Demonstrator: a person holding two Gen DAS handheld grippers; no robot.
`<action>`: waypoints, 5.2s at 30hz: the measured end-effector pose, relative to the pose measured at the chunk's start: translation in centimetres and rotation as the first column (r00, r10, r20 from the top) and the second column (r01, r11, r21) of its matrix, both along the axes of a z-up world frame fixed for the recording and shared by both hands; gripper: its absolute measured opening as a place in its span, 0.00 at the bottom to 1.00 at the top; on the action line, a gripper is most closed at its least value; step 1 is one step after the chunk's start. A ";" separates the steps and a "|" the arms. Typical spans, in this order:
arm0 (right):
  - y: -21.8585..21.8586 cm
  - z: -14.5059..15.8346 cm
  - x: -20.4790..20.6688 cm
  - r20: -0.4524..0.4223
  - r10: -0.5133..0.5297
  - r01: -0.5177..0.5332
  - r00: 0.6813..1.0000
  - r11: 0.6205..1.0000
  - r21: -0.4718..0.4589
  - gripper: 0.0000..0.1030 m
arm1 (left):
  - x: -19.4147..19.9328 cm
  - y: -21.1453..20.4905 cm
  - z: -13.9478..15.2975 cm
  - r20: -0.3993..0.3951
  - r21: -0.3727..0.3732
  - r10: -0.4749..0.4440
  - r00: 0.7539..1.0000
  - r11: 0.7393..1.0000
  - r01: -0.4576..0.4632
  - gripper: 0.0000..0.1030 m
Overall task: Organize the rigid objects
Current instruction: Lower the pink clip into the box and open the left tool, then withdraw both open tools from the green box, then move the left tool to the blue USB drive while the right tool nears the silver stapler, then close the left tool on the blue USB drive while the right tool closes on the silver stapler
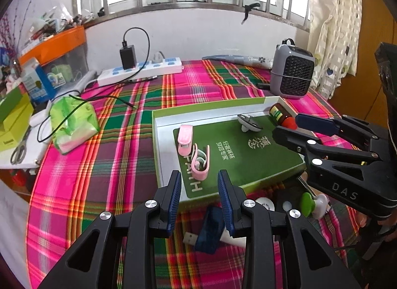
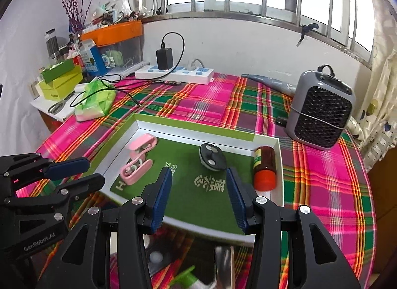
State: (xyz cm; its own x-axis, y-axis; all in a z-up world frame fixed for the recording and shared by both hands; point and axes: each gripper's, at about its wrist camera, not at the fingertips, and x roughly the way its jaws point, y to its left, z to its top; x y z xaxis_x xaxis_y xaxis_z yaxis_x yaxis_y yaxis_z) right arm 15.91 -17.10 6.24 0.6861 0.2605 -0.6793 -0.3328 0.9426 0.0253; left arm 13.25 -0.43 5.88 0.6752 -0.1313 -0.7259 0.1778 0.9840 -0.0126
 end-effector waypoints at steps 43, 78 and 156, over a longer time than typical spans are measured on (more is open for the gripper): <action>-3.3 -2.3 -10.6 -0.013 -0.126 0.126 0.992 0.992 0.025 0.45 | -8.0 2.4 -3.6 -0.054 -0.003 0.074 0.996 0.997 -0.075 0.28; -4.9 -5.2 -7.4 -0.158 -0.168 0.158 0.973 0.985 -0.072 0.45 | -6.5 3.5 -4.9 -0.123 -0.130 0.004 0.992 0.991 -0.020 0.34; -4.8 -5.2 -5.3 -0.164 -0.121 0.110 0.979 0.991 -0.076 0.24 | -0.9 0.6 -4.9 -0.108 0.005 -0.061 0.992 0.998 0.062 0.20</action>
